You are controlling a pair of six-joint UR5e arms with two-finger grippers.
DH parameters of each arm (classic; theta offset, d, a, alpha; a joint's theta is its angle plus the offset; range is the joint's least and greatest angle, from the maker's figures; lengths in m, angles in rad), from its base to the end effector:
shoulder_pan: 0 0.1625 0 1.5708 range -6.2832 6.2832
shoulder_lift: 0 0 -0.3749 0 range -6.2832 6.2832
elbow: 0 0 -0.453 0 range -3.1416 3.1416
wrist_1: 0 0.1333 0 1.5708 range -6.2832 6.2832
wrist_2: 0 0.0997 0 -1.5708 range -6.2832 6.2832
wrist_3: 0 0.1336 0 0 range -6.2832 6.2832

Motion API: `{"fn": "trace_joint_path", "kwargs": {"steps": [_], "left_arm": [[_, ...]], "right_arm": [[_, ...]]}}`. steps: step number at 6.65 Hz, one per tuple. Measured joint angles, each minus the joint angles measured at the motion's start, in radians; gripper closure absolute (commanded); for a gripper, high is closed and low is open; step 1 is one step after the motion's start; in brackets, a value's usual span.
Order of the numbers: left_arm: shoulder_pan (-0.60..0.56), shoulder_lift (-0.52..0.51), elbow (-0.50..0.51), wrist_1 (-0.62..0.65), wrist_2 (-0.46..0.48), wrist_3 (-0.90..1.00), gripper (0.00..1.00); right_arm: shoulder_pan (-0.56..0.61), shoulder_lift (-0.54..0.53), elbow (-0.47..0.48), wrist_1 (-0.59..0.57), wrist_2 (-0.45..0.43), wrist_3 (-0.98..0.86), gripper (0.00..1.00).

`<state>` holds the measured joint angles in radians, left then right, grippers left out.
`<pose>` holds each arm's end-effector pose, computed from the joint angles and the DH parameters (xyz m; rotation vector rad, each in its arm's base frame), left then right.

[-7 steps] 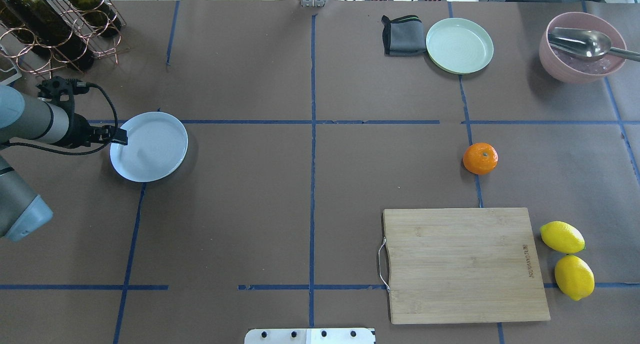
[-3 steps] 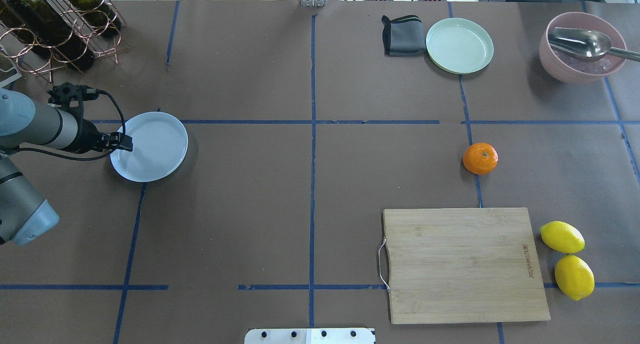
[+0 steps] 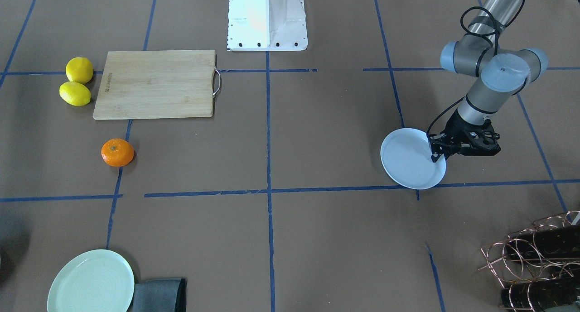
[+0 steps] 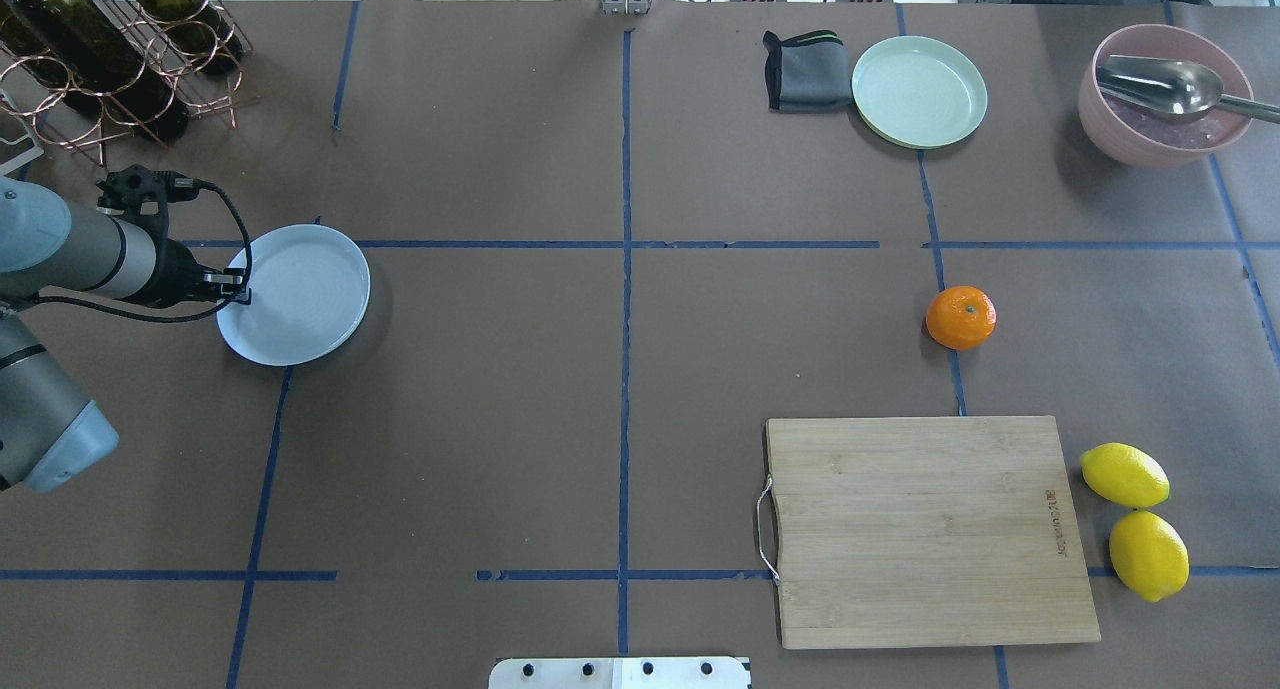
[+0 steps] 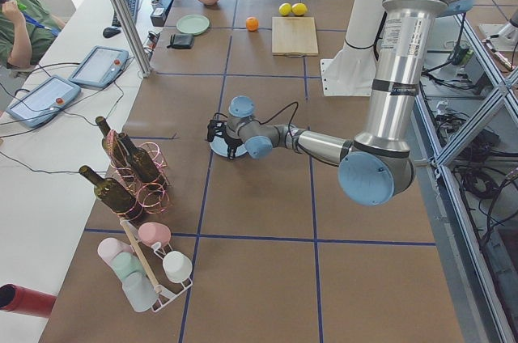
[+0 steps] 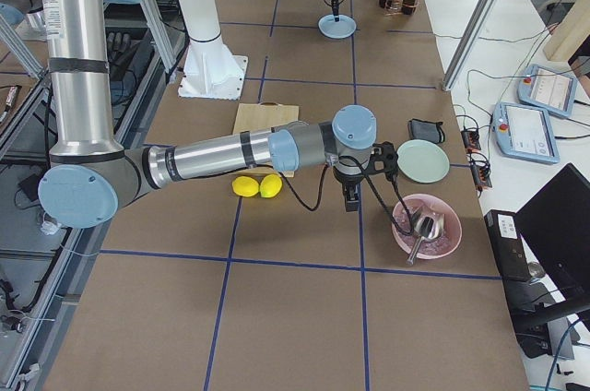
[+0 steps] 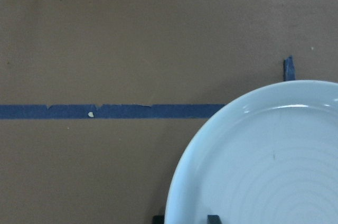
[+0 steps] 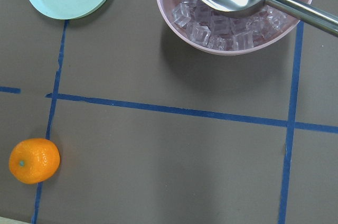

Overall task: Pick orange to plate
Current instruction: 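Move the left gripper to the edge of the light blue plate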

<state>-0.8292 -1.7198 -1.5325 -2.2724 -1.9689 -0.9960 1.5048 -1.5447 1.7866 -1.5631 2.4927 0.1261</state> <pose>0.3883 -0.5446 0.4955 0.2302 0.8538 -0.0760 -0.0105 -0.5667 0.4824 0.1426 -0.9345 -0.0595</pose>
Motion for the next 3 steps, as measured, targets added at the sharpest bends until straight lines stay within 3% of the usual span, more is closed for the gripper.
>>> {"fn": "trace_joint_path", "kwargs": {"steps": [3], "left_arm": [[-0.007,0.011,-0.045,0.006,-0.016,0.020,1.00]], "right_arm": [[0.000,0.000,0.016,0.000,0.003,0.018,0.00]]}}
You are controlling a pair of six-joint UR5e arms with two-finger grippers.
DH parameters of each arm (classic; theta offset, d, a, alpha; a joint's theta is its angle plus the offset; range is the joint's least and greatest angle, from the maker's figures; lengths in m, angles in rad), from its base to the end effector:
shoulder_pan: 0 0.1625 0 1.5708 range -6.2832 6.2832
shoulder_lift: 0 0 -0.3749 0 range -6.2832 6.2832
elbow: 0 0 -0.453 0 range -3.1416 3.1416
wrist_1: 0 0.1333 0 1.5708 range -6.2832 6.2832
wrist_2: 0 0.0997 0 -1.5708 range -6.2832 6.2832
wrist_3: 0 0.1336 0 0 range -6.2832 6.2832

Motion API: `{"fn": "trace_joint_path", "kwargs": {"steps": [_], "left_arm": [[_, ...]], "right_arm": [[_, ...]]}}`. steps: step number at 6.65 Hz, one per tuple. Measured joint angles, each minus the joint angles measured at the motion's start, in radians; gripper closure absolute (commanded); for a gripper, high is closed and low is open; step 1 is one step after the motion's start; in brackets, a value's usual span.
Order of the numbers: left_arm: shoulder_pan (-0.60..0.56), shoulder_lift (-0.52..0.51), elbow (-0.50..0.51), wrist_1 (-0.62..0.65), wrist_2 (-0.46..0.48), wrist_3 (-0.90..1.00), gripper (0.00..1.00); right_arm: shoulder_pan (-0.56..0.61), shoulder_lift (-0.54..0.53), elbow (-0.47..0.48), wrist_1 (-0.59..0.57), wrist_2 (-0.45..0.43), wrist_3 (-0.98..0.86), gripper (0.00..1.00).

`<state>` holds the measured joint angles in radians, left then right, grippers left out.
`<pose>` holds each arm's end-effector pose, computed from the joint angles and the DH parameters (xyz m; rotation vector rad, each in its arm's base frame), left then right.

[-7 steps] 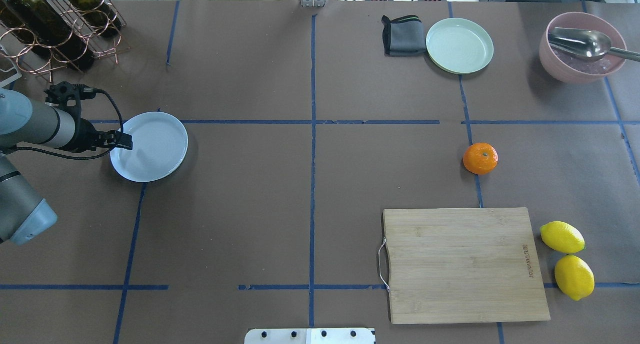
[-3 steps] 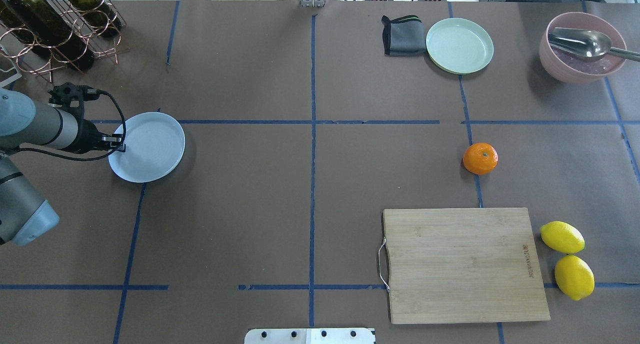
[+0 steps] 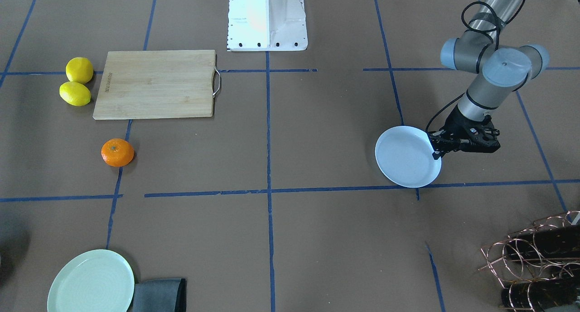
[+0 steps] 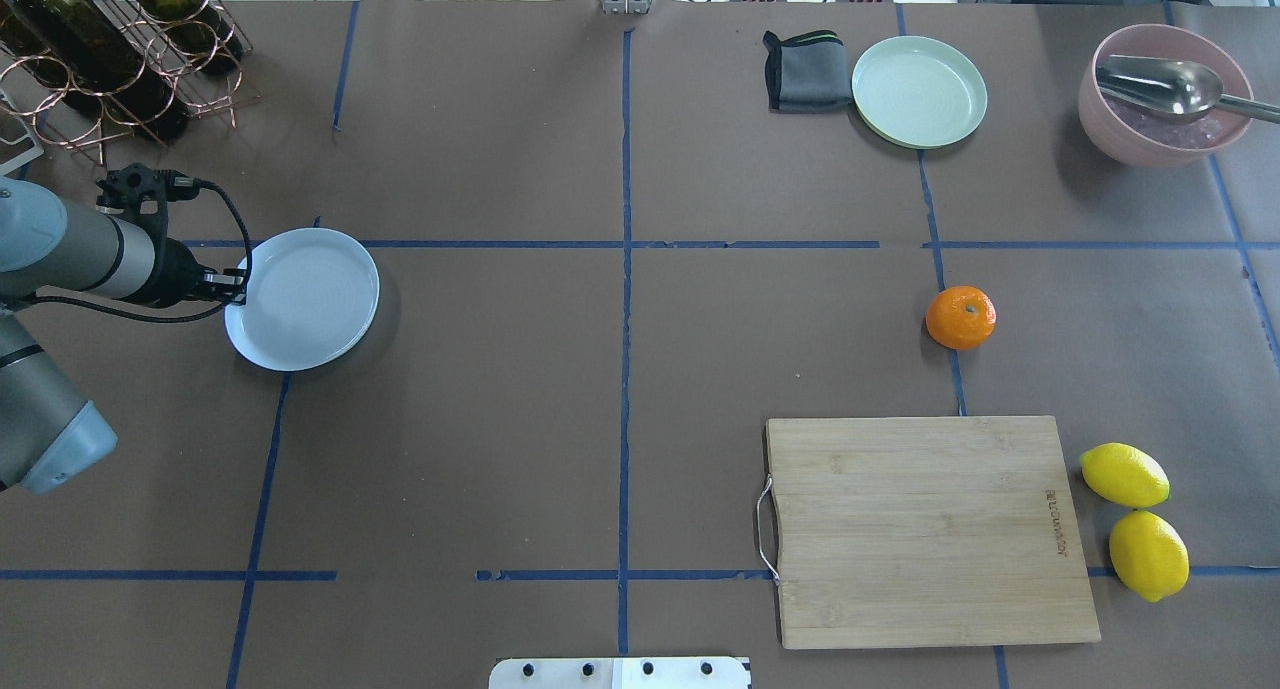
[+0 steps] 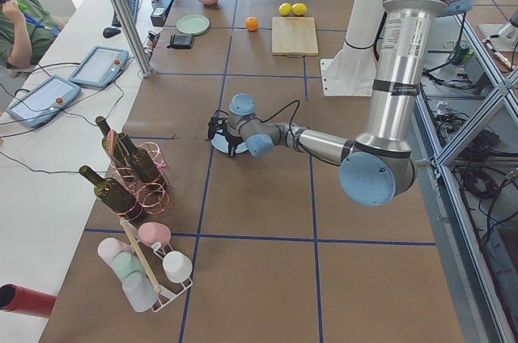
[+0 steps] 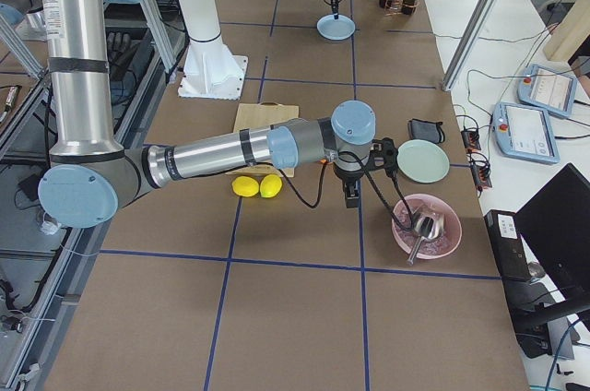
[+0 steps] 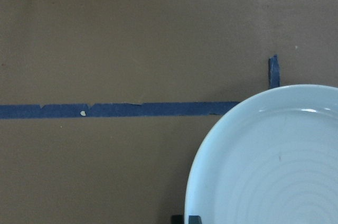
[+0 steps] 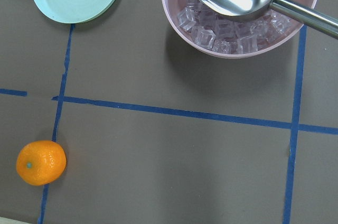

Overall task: Pick orange to plate
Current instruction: 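Slide the light blue plate centerward with left gripper while right gripper nears orange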

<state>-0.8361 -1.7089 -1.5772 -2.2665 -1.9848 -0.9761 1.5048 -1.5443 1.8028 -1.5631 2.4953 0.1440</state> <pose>0.3817 -0.5412 0.4760 0.2489 0.8791 -0.0505 -0.0107 -0.5658 0.4729 0.1492 -0.9392 -0.0510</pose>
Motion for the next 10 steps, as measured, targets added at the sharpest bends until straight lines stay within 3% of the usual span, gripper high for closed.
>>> {"fn": "trace_joint_path", "kwargs": {"steps": [3,5,6,7,10], "left_arm": [[-0.122,-0.069,-0.069,0.124,-0.191,0.001,1.00],[-0.130,-0.236,-0.080,0.278,-0.221,-0.089,1.00],[-0.093,-0.302,-0.076,0.297,-0.221,-0.203,1.00],[-0.024,-0.355,-0.067,0.300,-0.193,-0.328,1.00],[0.211,-0.463,0.006,0.263,0.035,-0.602,1.00]], "right_arm": [[-0.026,0.013,0.003,-0.002,-0.002,0.048,0.00],[-0.092,0.030,0.023,0.000,-0.012,0.164,0.00],[-0.137,0.038,0.046,0.001,-0.028,0.240,0.00],[-0.185,0.047,0.063,0.013,-0.051,0.312,0.00],[-0.334,0.073,0.068,0.163,-0.142,0.570,0.00]]}}
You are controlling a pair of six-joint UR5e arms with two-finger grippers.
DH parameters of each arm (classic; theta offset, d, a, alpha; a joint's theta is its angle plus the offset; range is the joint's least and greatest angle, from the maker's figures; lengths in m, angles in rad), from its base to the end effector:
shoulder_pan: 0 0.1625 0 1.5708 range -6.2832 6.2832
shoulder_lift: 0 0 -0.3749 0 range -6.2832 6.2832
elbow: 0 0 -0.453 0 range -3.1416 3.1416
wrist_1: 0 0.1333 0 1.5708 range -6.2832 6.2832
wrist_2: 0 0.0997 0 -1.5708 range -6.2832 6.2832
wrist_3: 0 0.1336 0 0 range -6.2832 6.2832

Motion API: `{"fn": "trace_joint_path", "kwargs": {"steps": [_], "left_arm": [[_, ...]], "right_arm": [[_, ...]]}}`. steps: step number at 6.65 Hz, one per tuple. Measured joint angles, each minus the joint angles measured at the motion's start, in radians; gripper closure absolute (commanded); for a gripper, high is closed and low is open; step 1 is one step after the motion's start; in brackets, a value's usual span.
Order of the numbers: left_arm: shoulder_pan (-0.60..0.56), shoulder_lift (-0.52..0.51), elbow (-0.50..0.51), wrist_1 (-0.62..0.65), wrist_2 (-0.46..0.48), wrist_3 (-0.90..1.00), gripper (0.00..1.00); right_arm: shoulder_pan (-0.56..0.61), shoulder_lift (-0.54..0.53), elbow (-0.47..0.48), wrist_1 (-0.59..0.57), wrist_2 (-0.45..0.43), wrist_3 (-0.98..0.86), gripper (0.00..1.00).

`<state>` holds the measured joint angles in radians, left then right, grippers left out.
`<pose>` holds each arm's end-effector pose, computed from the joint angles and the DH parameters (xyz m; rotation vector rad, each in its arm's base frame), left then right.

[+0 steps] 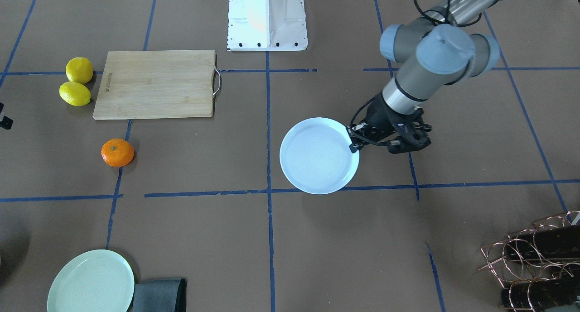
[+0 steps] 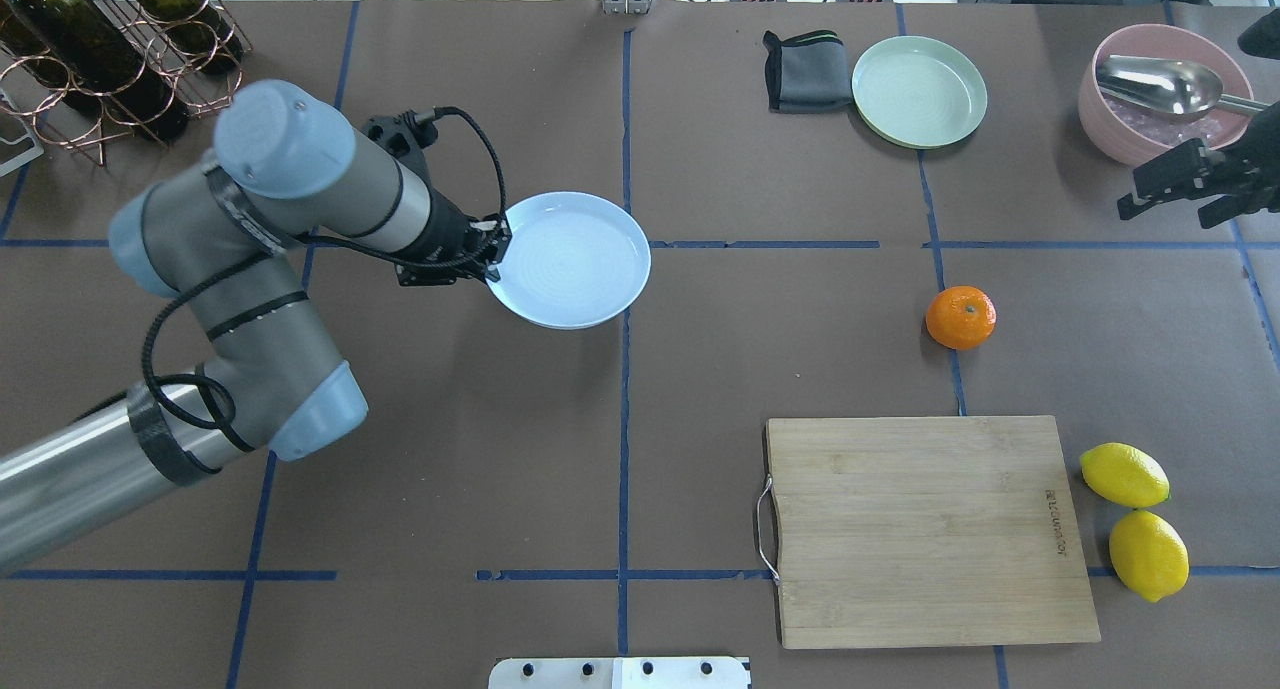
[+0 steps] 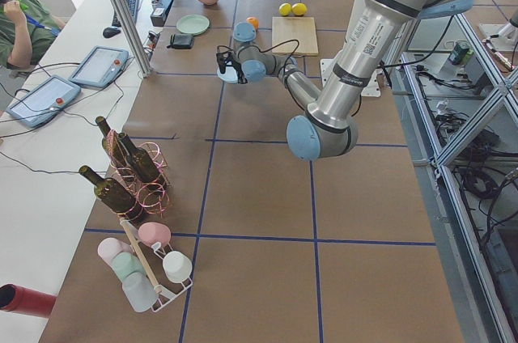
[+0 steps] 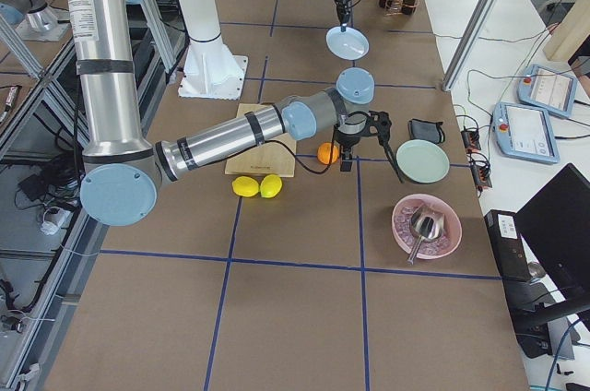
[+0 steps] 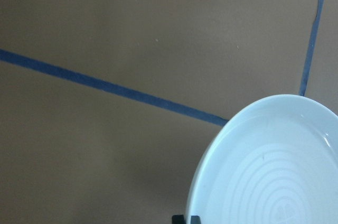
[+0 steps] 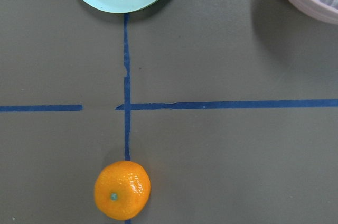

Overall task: Pick orange to plate
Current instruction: 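Slide the light blue plate centerward with left gripper while right gripper nears orange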

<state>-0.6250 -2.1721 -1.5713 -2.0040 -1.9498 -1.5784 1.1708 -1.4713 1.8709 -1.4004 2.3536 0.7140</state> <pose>0.5536 -0.5028 0.1928 -0.0177 1.0836 -0.3740 -0.1936 -0.5583 0.3852 0.0562 -0.9297 0.0680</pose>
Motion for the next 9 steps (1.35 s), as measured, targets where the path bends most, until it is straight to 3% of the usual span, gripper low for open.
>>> {"fn": "trace_joint_path", "kwargs": {"steps": [3,4,5,7,9], "left_arm": [[0.095,-0.043,0.077,-0.062,0.105,-0.060,1.00],[0.091,-0.026,0.072,-0.072,0.107,-0.028,0.59],[0.082,-0.012,0.069,-0.081,0.106,-0.004,0.01],[0.067,-0.001,0.060,-0.090,0.102,0.022,0.00],[-0.003,0.007,0.022,-0.086,0.023,0.060,0.00]], "right_arm": [[-0.056,0.007,0.001,0.048,-0.028,0.086,0.00],[-0.060,0.010,0.000,0.049,-0.030,0.089,0.00],[-0.067,0.013,0.000,0.050,-0.034,0.095,0.00],[-0.119,0.014,0.001,0.051,-0.080,0.115,0.00],[-0.202,0.014,0.000,0.063,-0.163,0.133,0.00]]}}
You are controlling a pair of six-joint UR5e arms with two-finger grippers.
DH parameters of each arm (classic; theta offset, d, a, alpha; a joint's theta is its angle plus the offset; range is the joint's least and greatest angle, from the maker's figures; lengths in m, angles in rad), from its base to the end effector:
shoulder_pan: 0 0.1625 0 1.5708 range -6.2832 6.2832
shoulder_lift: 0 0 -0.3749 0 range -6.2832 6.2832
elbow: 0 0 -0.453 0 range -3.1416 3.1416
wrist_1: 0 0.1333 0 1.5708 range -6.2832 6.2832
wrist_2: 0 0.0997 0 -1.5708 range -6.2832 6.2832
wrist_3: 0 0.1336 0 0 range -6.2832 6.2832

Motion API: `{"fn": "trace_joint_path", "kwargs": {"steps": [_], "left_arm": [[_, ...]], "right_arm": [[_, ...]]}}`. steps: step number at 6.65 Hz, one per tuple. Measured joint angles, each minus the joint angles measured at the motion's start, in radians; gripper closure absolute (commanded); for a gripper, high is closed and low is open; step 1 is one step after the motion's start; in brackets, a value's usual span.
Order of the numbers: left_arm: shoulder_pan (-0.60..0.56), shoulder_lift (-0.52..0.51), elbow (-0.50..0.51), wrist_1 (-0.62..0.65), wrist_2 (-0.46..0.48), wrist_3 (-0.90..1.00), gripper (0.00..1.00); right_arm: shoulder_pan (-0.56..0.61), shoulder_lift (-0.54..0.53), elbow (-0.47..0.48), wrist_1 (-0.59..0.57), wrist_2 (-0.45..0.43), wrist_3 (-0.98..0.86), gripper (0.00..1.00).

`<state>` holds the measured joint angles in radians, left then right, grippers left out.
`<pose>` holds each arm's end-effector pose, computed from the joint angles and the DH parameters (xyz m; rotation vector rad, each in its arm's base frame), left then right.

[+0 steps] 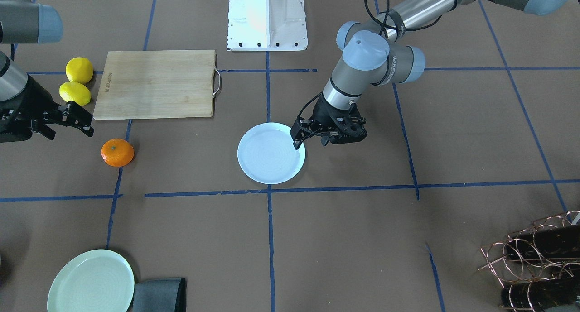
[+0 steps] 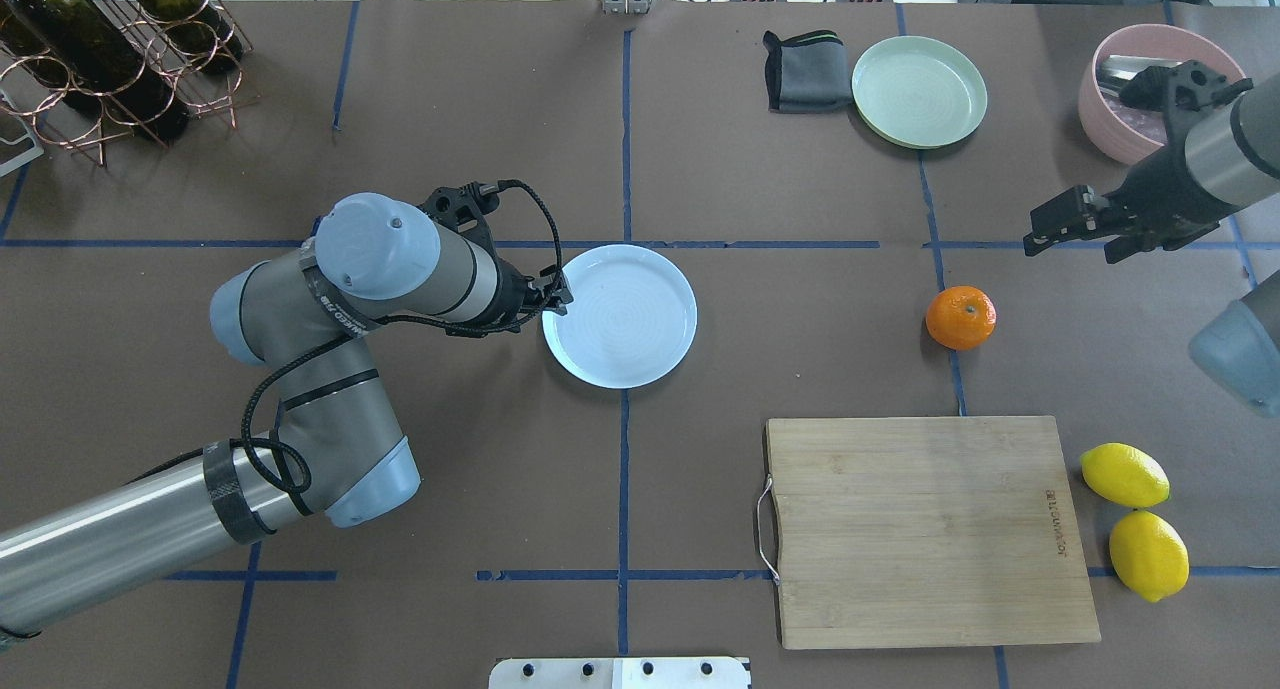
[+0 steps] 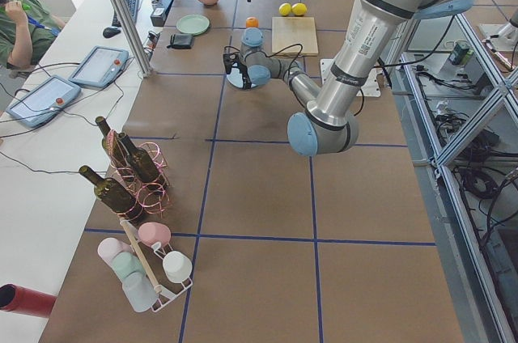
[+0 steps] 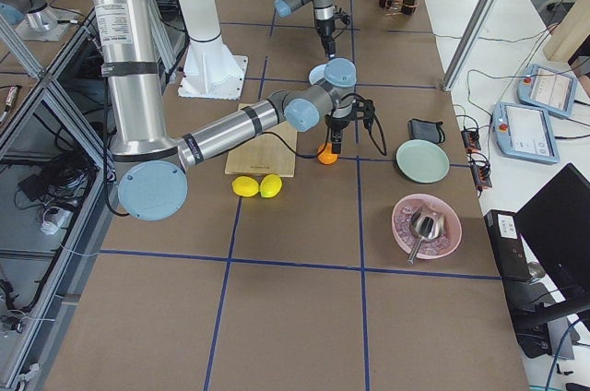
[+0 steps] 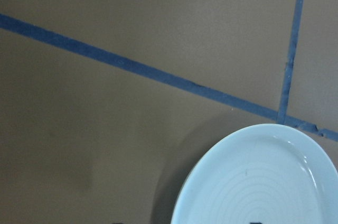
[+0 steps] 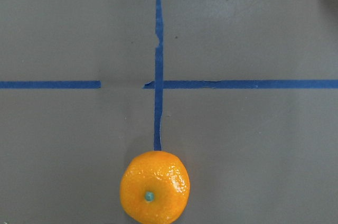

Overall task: Pick orange to plate
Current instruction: 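Slide the light blue plate centerward with left gripper while right gripper nears orange, then lower the right gripper onto the orange and close it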

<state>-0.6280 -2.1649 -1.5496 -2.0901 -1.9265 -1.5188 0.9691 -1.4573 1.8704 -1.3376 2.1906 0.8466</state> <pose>0.5540 -0.5095 0.1968 0.0592 1.1284 -0.3196 -0.2951 -0.5282 0.3799 0.0721 -0.8604 0.0293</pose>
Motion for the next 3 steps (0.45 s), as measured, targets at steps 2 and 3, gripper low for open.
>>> {"fn": "trace_joint_path", "kwargs": {"steps": [2,3], "left_arm": [[-0.058,0.052,-0.057,0.006,-0.049,0.074,0.00],[-0.074,0.075,-0.075,0.007,-0.054,0.104,0.00]], "right_arm": [[-0.101,0.020,-0.037,0.080,-0.086,0.068,0.00],[-0.129,0.044,-0.070,0.099,-0.109,0.084,0.00]]}}
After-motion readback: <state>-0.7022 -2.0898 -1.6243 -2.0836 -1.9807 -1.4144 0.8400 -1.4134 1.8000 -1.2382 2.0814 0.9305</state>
